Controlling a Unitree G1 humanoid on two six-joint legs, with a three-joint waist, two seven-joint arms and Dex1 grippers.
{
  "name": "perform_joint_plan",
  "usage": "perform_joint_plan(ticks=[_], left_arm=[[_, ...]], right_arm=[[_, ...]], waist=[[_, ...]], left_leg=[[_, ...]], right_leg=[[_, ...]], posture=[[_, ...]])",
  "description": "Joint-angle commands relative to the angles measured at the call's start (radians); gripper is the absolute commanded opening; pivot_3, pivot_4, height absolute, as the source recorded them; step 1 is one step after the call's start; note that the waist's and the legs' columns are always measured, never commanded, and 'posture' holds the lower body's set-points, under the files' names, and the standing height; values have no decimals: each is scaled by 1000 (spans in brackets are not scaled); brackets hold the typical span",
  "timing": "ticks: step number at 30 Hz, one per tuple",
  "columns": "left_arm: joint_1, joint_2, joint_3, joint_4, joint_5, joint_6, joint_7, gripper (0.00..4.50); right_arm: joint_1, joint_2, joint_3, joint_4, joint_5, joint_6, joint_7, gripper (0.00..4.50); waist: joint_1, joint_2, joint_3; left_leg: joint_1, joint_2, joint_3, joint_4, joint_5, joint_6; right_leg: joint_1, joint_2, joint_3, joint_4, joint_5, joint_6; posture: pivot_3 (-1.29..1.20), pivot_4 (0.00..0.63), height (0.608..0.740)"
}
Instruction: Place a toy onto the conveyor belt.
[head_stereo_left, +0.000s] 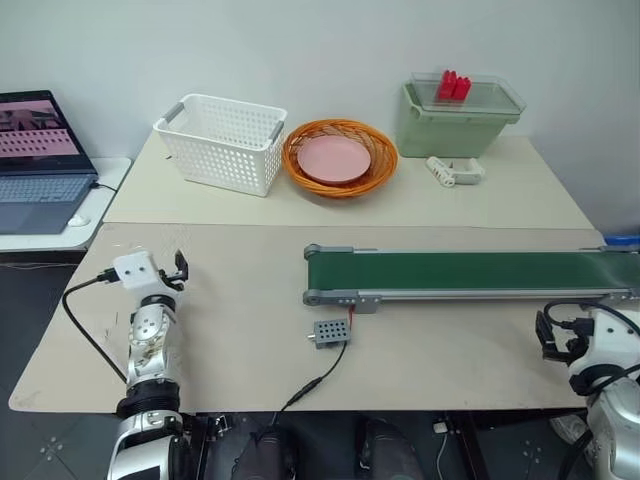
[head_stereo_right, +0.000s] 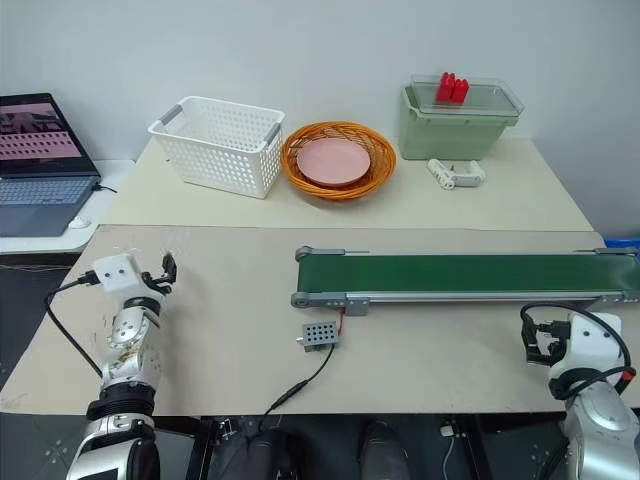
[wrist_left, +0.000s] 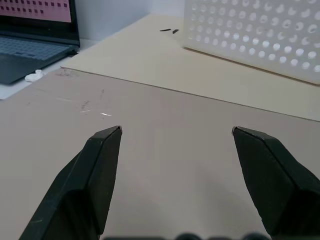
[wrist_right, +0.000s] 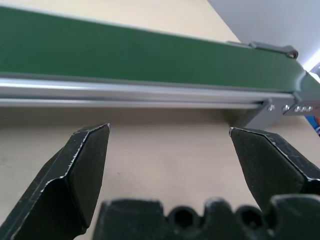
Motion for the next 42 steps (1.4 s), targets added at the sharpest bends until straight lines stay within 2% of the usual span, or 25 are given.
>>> perform_joint_plan(ticks=[1, 17, 32, 42], left_arm=[[-16, 19, 10, -31, -8, -32, 3, 3756], [-13, 57, 35, -77, -33, -16, 13, 3756], [29, 57, 61, -106, -51, 9, 30, 3756], [-14, 156, 137, 44, -110, 42, 4, 3756]], right_arm=[[-17, -7, -21, 7, 5, -31, -12, 4500], [-101, -30, 40, 30, -21, -37, 1, 4500], [-95, -49, 57, 29, -33, -25, 16, 4500], [-101, -50, 92, -12, -56, -30, 11, 4500]], waist=[[1, 0, 0], [4, 0, 0], [4, 0, 0], [3, 0, 0]], left_leg=[[0, 0, 0, 0, 0, 0], [0, 0, 0, 0, 1, -2], [0, 0, 0, 0, 2, -3], [0, 0, 0, -1, 2, -4]], right_leg=[[0, 0, 0, 0, 0, 0], [0, 0, 0, 0, 0, 0], [0, 0, 0, 0, 0, 0], [0, 0, 0, 0, 0, 0]], posture=[[0, 150, 740], [0, 150, 740], [0, 150, 740], [0, 150, 740]])
